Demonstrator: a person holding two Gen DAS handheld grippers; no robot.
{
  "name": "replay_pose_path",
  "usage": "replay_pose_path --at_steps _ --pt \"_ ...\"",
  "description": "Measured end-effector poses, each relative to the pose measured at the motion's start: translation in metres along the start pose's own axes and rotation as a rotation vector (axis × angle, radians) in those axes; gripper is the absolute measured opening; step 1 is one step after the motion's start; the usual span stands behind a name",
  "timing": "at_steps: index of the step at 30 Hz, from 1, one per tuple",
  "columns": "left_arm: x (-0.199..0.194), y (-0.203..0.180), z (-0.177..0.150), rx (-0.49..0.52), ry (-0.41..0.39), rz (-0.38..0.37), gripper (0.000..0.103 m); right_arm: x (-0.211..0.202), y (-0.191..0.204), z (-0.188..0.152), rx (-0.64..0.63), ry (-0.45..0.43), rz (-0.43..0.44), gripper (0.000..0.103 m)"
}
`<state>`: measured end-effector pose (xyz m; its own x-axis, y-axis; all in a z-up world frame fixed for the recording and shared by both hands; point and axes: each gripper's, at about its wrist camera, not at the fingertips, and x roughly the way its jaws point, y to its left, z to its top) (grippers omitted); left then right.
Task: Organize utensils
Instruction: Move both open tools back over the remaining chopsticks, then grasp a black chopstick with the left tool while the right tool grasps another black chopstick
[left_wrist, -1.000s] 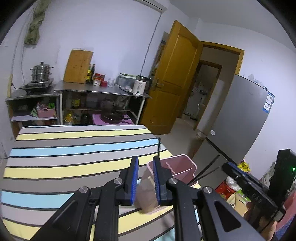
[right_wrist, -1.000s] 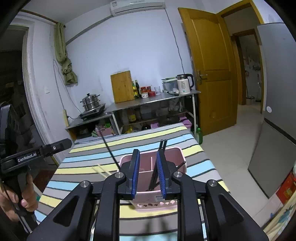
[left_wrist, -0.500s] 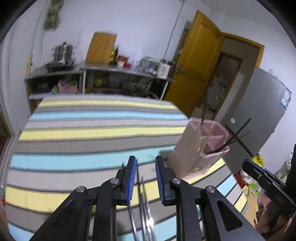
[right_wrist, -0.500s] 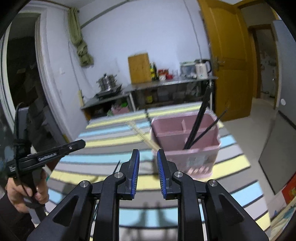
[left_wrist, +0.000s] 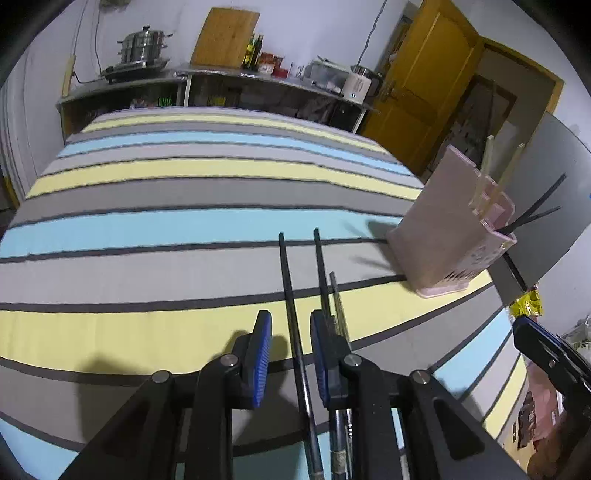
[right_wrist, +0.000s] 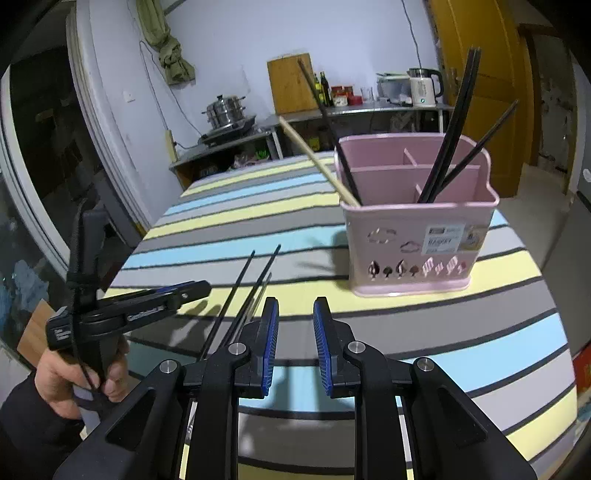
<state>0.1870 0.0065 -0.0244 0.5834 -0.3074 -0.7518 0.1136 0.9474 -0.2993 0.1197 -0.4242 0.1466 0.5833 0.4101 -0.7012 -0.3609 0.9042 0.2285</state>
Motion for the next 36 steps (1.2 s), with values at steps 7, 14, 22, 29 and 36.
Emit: replay_pose_path --at_steps 7,14,22,29,36 --pt "0.029 -0.004 0.003 0.011 0.040 0.023 0.021 0.015 0.001 -0.004 0.005 0.035 0.010 0.020" --pt "0.040 -0.013 0.006 0.075 0.017 0.083 0.012 0.027 -0.001 -0.006 0.015 0.061 0.013 0.020" --pt "0.029 0.009 0.001 0.090 0.004 0.136 0.007 0.046 0.007 -0.003 0.014 0.087 0.034 0.020" --pt "0.008 0.052 -0.004 0.000 -0.017 0.194 0.007 0.080 0.029 0.006 0.005 0.121 0.098 0.020" --pt "-0.008 0.085 -0.009 -0.072 -0.032 0.211 0.007 0.121 0.043 0.013 -0.007 0.174 0.115 0.020"
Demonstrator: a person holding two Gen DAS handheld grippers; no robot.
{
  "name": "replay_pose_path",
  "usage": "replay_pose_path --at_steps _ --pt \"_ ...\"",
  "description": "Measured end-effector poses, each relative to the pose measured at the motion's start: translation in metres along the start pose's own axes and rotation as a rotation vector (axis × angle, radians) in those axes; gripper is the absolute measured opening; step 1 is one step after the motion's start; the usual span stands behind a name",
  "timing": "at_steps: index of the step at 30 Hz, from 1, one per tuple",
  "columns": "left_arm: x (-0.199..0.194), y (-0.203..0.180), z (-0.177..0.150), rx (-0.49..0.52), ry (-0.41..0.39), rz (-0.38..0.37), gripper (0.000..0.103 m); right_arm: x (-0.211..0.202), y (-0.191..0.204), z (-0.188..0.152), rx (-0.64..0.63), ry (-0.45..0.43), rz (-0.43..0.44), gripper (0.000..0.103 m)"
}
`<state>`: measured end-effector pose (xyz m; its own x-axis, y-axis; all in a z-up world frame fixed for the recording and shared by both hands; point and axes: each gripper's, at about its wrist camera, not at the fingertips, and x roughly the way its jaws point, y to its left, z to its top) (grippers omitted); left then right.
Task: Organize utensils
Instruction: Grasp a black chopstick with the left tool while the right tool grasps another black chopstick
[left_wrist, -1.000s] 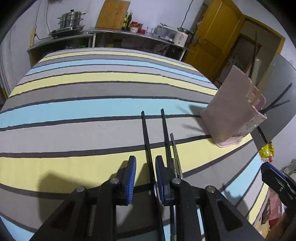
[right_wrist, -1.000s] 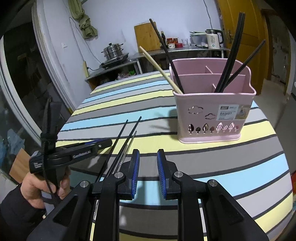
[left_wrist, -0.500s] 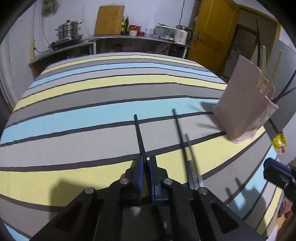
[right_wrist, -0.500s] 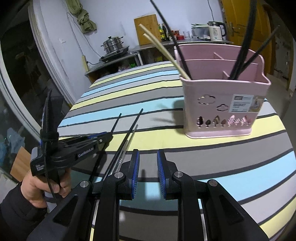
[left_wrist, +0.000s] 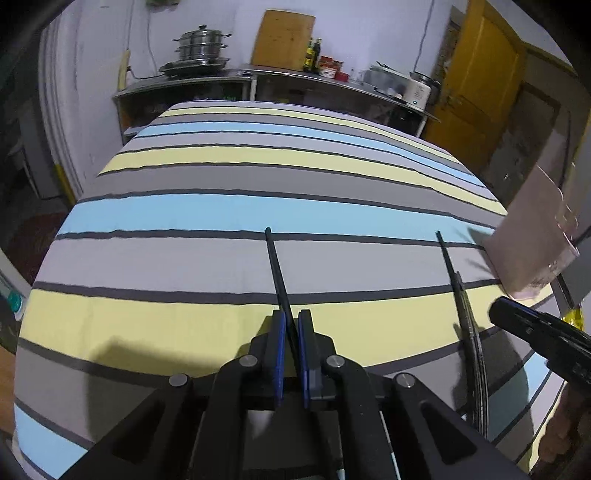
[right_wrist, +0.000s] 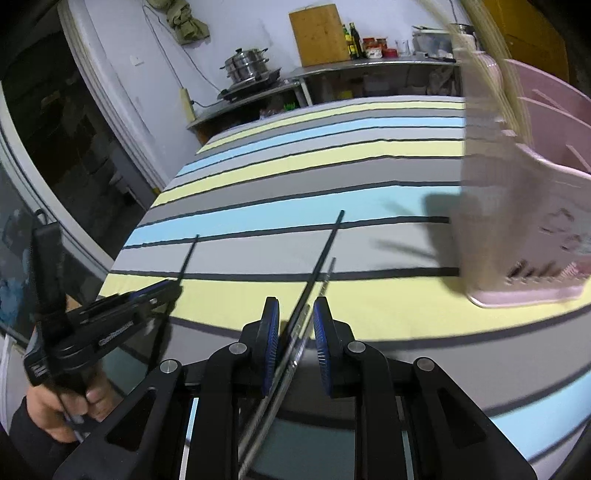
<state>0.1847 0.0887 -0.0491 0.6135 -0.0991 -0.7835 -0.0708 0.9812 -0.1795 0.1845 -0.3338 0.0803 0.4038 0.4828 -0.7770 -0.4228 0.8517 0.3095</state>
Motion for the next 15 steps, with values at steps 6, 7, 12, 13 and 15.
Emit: replay_pose_path --at_steps 6,7,12,13,15 --pt "-0.002 0.009 -0.001 -0.034 -0.003 -0.021 0.007 0.023 -0.003 0.008 0.010 0.039 -0.011 0.020" --pt "-0.002 0.010 -0.001 -0.035 -0.004 -0.022 0.007 0.025 -0.003 0.009 0.011 0.043 -0.013 0.020" --pt "-0.001 0.010 -0.001 -0.038 -0.005 -0.030 0.007 0.031 -0.007 0.015 0.007 0.051 -0.020 0.020" --pt "-0.001 0.010 -0.001 -0.038 -0.005 -0.032 0.007 0.033 -0.007 0.016 0.005 0.054 -0.023 0.020" --pt "-0.001 0.010 -0.001 -0.040 -0.004 -0.036 0.008 0.035 -0.004 0.018 0.002 0.057 -0.030 0.020"
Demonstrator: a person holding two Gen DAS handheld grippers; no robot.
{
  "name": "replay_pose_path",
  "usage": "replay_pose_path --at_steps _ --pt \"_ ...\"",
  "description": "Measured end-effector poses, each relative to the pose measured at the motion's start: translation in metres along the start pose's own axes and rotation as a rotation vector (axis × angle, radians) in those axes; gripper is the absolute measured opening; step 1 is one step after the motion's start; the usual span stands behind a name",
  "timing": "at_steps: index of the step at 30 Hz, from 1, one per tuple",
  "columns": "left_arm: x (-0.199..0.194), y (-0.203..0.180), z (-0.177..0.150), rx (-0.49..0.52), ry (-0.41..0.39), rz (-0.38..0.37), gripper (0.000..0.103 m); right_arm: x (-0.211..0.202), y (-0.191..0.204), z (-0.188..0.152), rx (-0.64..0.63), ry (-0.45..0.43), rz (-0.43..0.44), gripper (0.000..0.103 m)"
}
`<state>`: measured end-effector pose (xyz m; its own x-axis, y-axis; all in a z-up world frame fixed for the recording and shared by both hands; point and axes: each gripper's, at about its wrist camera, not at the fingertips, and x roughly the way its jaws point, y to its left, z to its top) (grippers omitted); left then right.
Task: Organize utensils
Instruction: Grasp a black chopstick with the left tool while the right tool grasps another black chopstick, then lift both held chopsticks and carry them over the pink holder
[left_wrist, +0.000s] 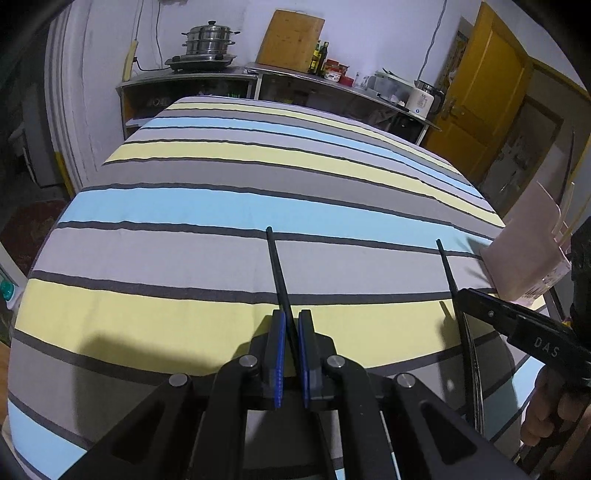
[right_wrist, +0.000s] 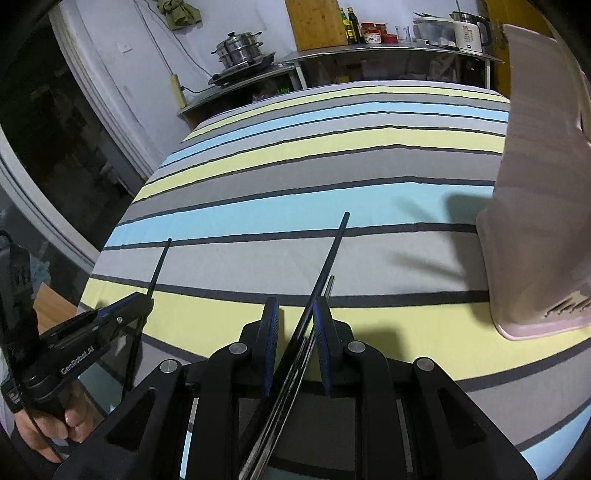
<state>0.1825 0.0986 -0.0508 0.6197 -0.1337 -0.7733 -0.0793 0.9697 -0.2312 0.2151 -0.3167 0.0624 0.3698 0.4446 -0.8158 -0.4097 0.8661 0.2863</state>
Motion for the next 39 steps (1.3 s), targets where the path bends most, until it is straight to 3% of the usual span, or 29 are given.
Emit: replay_pose_path --at_steps 21,27,34,39 --pt "0.002 0.000 0.003 0.005 0.007 0.004 0.008 0.017 0.014 0.010 -0.024 0.042 -0.050 0.019" --pt "0.009 -0.009 0.008 0.043 0.019 0.042 0.008 0.022 0.019 0.013 -0.070 0.051 -0.110 0.010" --pt "0.016 -0.025 0.011 0.121 0.023 0.120 0.008 0.023 0.023 0.014 -0.086 0.059 -0.143 0.010" --pt "0.017 -0.026 0.015 0.124 0.034 0.137 0.007 0.024 0.020 0.018 -0.068 0.071 -0.131 0.008"
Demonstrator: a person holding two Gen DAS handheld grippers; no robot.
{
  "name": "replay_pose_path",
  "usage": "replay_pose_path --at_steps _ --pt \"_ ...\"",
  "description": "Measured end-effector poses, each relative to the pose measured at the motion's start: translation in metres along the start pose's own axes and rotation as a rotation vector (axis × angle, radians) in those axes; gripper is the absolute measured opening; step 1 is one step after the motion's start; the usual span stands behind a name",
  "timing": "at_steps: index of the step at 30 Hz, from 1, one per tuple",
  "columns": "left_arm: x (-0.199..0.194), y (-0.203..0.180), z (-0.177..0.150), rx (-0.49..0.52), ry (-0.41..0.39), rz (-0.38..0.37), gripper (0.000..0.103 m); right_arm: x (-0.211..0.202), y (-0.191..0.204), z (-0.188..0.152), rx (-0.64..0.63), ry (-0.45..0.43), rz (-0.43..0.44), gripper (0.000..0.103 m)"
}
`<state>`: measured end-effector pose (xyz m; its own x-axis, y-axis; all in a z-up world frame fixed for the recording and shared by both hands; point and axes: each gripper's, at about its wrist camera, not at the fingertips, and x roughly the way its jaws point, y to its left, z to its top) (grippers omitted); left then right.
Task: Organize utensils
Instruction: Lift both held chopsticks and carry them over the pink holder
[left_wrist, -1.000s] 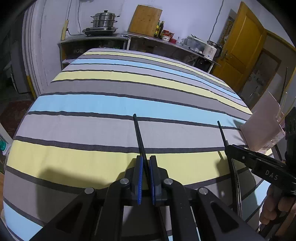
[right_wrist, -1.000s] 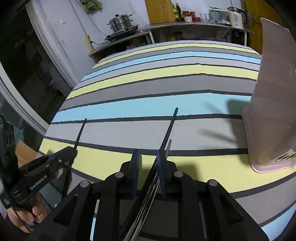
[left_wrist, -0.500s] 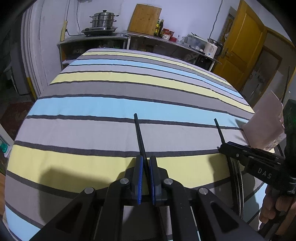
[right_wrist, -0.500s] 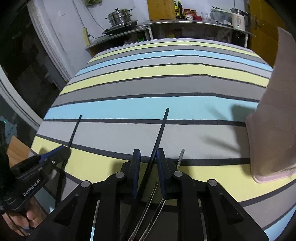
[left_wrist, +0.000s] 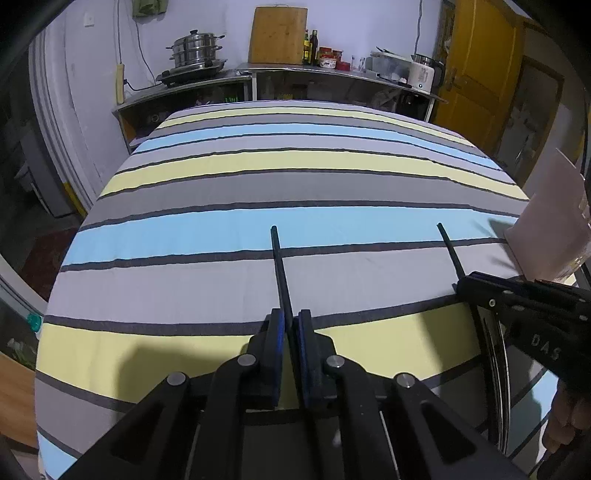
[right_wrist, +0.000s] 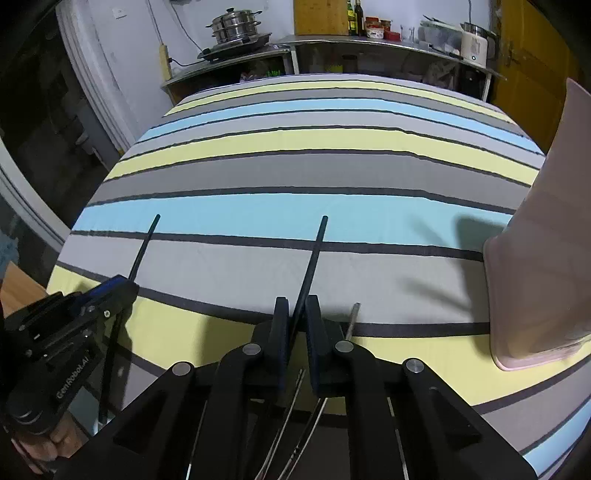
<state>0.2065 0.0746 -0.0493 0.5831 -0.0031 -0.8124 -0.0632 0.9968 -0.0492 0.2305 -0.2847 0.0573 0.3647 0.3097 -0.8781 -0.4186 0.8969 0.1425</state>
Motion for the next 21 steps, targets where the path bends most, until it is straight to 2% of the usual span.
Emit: replay_pose_path --at_steps 5,21 --pt "-0.006 0.003 0.007 -0.015 0.020 -0.043 0.005 -0.013 -0.006 0.000 0.036 -0.023 0.068 0.007" --pt "-0.112 -0.005 0.042 -0.016 -0.174 -0.195 0.005 -0.107 -0.008 0.009 0.052 -0.223 0.151 0.006"
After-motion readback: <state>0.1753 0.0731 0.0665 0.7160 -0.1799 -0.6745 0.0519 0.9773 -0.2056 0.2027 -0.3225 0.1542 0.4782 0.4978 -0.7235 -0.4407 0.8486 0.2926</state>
